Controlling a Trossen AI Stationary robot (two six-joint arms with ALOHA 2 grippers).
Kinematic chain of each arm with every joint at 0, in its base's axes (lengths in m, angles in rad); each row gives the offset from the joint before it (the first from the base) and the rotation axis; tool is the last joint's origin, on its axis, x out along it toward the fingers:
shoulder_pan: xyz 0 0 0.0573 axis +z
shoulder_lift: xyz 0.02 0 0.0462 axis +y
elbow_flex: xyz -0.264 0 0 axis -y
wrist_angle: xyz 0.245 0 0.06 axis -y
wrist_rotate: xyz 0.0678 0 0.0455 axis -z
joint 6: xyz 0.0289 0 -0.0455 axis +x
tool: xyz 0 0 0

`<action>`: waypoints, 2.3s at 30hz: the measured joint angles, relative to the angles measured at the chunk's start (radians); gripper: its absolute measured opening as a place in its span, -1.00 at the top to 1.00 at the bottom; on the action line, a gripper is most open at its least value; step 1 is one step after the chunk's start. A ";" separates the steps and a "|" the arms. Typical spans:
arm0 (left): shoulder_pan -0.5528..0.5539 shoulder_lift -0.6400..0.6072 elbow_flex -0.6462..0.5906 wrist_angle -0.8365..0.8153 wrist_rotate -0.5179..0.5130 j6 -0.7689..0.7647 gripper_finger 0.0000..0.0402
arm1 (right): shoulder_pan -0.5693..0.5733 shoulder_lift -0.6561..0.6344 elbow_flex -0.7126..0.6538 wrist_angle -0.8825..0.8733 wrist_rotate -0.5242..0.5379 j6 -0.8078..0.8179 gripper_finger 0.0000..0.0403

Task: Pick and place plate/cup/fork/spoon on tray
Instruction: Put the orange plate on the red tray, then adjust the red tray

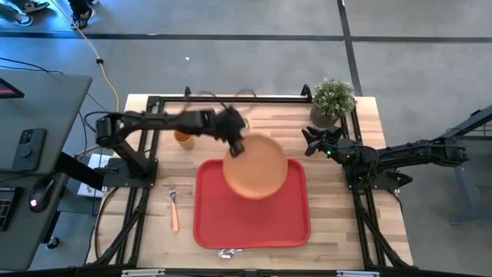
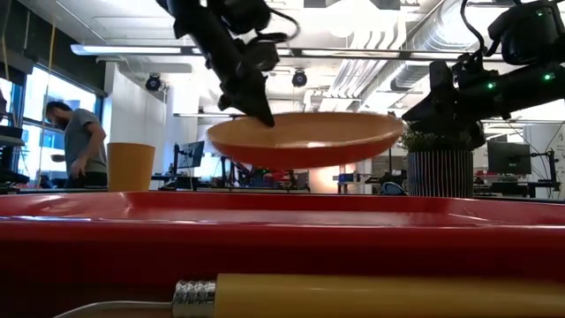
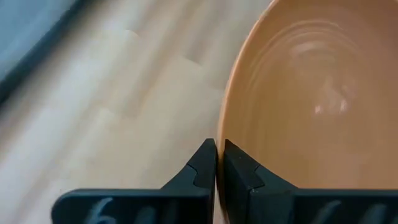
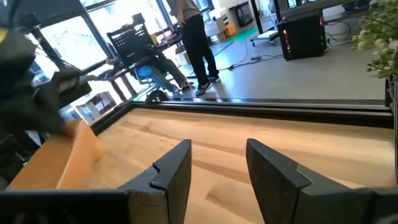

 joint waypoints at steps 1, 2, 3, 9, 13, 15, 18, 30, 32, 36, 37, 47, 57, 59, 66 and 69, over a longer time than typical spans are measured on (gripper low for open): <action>-0.030 0.019 0.000 -0.014 0.001 -0.004 0.98 | 0.000 0.000 0.000 -0.001 -0.001 -0.001 0.29; -0.061 0.043 0.000 -0.019 0.001 -0.010 0.98 | 0.000 0.000 0.000 -0.001 -0.006 -0.001 0.29; -0.087 0.068 0.000 -0.018 0.002 -0.014 0.98 | 0.000 0.000 0.000 -0.001 -0.009 -0.001 0.29; -0.196 0.221 0.000 0.009 0.091 -0.021 0.98 | 0.000 0.000 0.000 -0.007 -0.018 -0.001 0.29; -0.210 0.307 0.002 0.072 0.189 -0.037 0.98 | 0.000 0.000 0.000 -0.011 -0.018 -0.001 0.29; -0.209 0.333 0.005 0.101 0.205 -0.053 0.98 | 0.000 0.000 0.000 -0.012 -0.018 -0.001 0.29; -0.202 0.354 0.005 0.121 0.203 -0.063 0.91 | 0.000 0.000 0.000 -0.015 -0.018 -0.001 0.29; -0.149 0.294 -0.002 0.109 0.157 -0.044 0.50 | 0.000 0.000 0.000 -0.023 -0.023 -0.002 0.29; -0.149 0.283 -0.002 0.110 0.160 -0.037 0.46 | 0.000 0.000 0.000 -0.024 -0.022 -0.002 0.29; -0.149 0.262 -0.002 0.113 0.163 -0.013 0.43 | 0.000 0.000 0.000 -0.025 -0.022 -0.005 0.29; -0.149 0.261 -0.002 0.115 0.163 -0.005 0.43 | 0.000 0.000 0.000 -0.026 -0.022 -0.005 0.29; -0.102 0.261 -0.002 0.027 0.061 0.019 0.44 | 0.000 0.000 0.000 -0.026 -0.022 -0.002 0.29; -0.097 0.256 -0.001 0.046 0.243 0.019 0.53 | 0.000 0.000 0.000 -0.026 -0.021 -0.020 0.29; -0.114 0.256 -0.001 0.045 0.260 0.027 0.55 | 0.000 0.000 0.000 -0.026 -0.021 -0.020 0.29; -0.131 0.232 0.001 0.045 0.200 0.043 0.57 | 0.000 0.000 0.000 -0.023 -0.021 -0.017 0.29; -0.116 0.196 0.000 0.030 0.129 0.060 0.57 | 0.000 0.000 0.000 -0.022 -0.021 -0.017 0.29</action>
